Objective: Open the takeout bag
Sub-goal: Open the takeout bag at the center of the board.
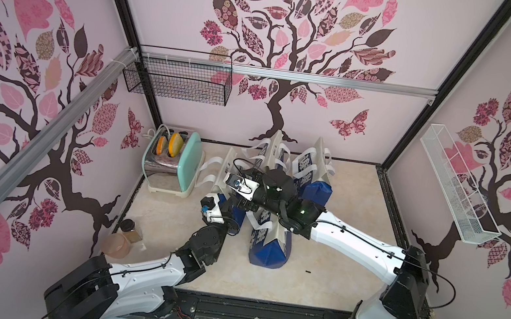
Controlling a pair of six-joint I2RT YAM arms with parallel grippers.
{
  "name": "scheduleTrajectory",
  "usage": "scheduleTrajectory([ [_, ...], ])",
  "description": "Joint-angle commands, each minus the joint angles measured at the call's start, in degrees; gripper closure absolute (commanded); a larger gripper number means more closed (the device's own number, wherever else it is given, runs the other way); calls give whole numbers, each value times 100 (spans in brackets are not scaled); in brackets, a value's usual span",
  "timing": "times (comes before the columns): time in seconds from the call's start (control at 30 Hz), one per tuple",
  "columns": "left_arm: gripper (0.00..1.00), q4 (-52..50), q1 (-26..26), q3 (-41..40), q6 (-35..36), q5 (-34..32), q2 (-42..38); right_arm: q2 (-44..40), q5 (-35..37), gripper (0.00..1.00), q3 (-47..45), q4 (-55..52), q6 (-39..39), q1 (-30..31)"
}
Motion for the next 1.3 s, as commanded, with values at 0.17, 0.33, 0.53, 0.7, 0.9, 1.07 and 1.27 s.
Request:
scheduleTrajectory([
  [0.17,100,-332,-16,89,8,139,-303,43,13,23,120,304,68,114],
  [0.33,100,-687,-11,158,34,162,-446,128,-52,24,208,258,159,123],
  [0.53,100,-924,-14,92,41,171,-688,241,-245,33,348,233,235,132],
  [0.7,100,-1134,-11,96,76,195,-881,333,-277,38,426,260,213,157],
  [0.9,100,-1420,-20,120,122,323,-1058,464,-123,41,458,481,95,250],
  [1.07,100,-1605,-20,156,161,383,-1113,562,38,45,503,643,-128,299],
  [1.27,100,-1710,-20,238,278,489,-1105,666,193,54,573,839,-286,321],
])
